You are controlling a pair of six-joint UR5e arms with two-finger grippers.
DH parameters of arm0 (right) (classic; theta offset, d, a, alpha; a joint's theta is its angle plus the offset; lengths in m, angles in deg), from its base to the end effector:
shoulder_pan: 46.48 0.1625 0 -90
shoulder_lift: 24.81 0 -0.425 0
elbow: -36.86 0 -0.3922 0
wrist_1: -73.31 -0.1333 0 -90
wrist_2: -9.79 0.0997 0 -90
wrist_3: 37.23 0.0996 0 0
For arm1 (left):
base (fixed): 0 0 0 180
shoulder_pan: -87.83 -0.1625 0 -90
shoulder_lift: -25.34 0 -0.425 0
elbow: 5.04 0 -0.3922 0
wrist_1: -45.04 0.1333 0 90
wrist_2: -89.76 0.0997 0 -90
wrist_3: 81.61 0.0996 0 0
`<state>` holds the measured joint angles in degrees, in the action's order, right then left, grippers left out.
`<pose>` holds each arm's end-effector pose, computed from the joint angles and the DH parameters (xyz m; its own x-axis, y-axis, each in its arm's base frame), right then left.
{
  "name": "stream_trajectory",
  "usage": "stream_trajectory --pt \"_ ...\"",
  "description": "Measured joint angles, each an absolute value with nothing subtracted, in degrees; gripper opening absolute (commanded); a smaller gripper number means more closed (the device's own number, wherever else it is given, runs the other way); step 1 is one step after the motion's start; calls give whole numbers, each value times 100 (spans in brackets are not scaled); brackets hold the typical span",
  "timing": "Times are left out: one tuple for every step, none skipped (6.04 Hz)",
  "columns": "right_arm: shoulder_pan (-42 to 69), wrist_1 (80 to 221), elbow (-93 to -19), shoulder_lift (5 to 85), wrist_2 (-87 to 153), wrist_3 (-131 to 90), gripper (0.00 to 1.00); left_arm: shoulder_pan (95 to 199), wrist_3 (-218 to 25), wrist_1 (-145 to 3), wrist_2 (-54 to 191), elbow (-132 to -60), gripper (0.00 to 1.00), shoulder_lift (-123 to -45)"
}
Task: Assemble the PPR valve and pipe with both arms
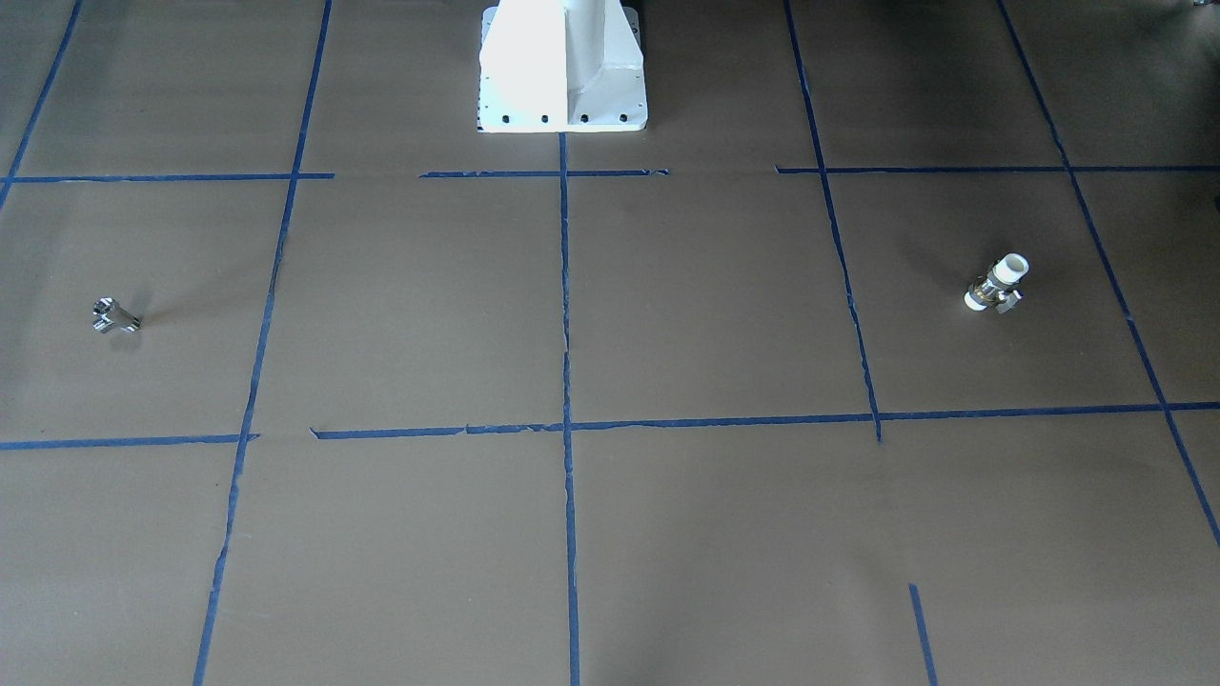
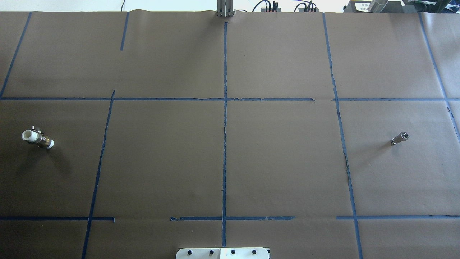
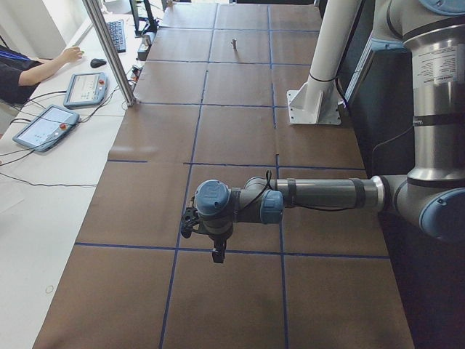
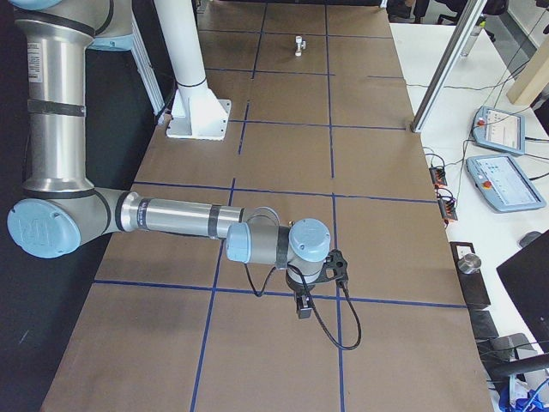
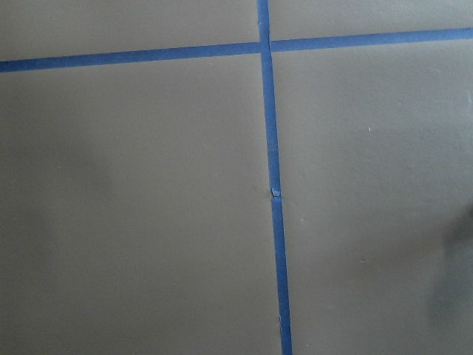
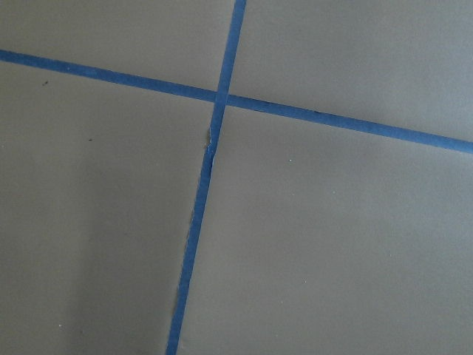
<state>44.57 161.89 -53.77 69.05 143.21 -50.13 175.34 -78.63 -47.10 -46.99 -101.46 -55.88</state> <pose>0.0733 -0.4591 0.6841 0.7116 -0.1890 0.6767 0.1442 0.9819 0.1226 -0.0422 -0.4287 0.6673 0.6815 0.0789 -0.7276 -0.0790 0.9963 0.0340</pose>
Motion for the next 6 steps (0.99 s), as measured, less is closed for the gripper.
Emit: stream_trajectory --pt "4457 16188 -5381 6905 14321 -5014 100 17534 -7863 -4710 -4699 -10161 100 -5584" --pt "4459 16179 -5410 6905 14326 -5015 100 17531 -7863 -4699 -4700 -10204 100 -5586" --pt "4464 16169 -5510 6915 14331 -5015 100 17525 -7862 -4671 -4702 -10279 100 -5586" --pt "4465 16165 -5612 6939 14334 -5009 100 17517 -7884 -4681 -4713 -10339 100 -5595" --pt "4466 16164 -5741 6958 14339 -4998 100 17514 -7908 -4723 -4713 -10441 100 -5682" --pt "4464 16169 -5898 6961 14352 -4984 100 17511 -7921 -4730 -4697 -10574 100 -5865"
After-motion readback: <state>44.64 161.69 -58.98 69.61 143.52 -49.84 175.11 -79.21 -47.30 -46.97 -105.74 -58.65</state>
